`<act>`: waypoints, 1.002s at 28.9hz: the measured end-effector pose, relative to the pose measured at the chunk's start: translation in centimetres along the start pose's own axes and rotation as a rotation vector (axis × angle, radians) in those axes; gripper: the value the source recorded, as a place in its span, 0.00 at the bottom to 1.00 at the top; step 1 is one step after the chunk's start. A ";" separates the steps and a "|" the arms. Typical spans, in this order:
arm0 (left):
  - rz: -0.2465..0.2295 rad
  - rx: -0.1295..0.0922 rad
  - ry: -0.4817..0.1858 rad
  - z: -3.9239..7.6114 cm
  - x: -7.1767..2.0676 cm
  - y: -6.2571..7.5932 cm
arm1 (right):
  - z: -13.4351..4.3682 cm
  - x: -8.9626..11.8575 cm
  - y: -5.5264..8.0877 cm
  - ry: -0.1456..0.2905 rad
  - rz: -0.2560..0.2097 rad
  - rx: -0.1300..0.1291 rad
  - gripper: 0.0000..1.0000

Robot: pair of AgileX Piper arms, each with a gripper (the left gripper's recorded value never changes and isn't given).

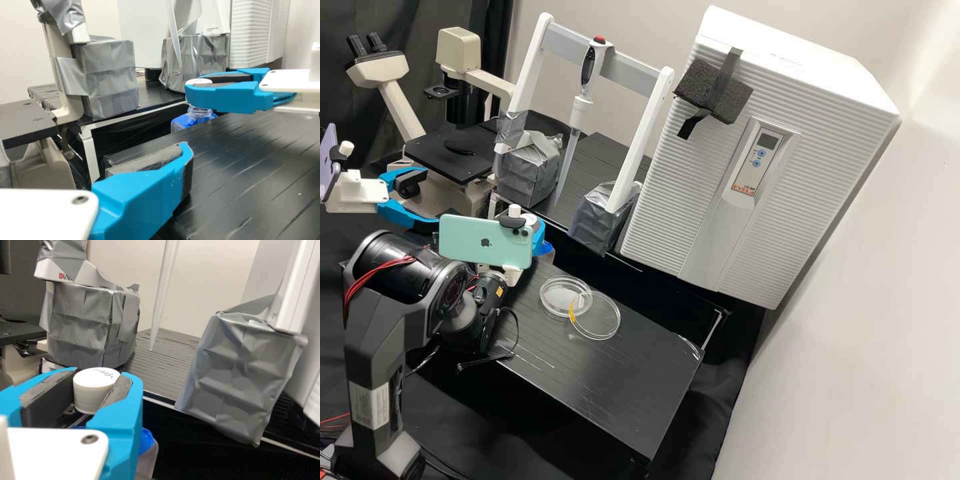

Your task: Close the bottle

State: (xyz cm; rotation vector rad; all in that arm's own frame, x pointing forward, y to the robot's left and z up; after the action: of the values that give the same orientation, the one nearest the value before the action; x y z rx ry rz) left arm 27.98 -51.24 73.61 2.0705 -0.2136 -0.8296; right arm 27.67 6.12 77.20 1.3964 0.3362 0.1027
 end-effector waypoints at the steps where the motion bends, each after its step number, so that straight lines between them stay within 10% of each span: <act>1: 0.000 0.000 0.000 0.0 0.00 0.0 | 0.0 0.1 0.0 -0.001 0.001 0.000 0.00; 29: -0.011 -0.006 0.002 -0.1 0.09 -0.4 | 0.9 0.1 0.5 -0.028 0.024 -0.001 0.00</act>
State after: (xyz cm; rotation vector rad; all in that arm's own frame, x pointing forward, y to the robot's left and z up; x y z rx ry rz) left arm 28.06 -50.99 73.34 2.0686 -0.1986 -0.8340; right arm 28.08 5.41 77.83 1.3999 0.2960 0.1034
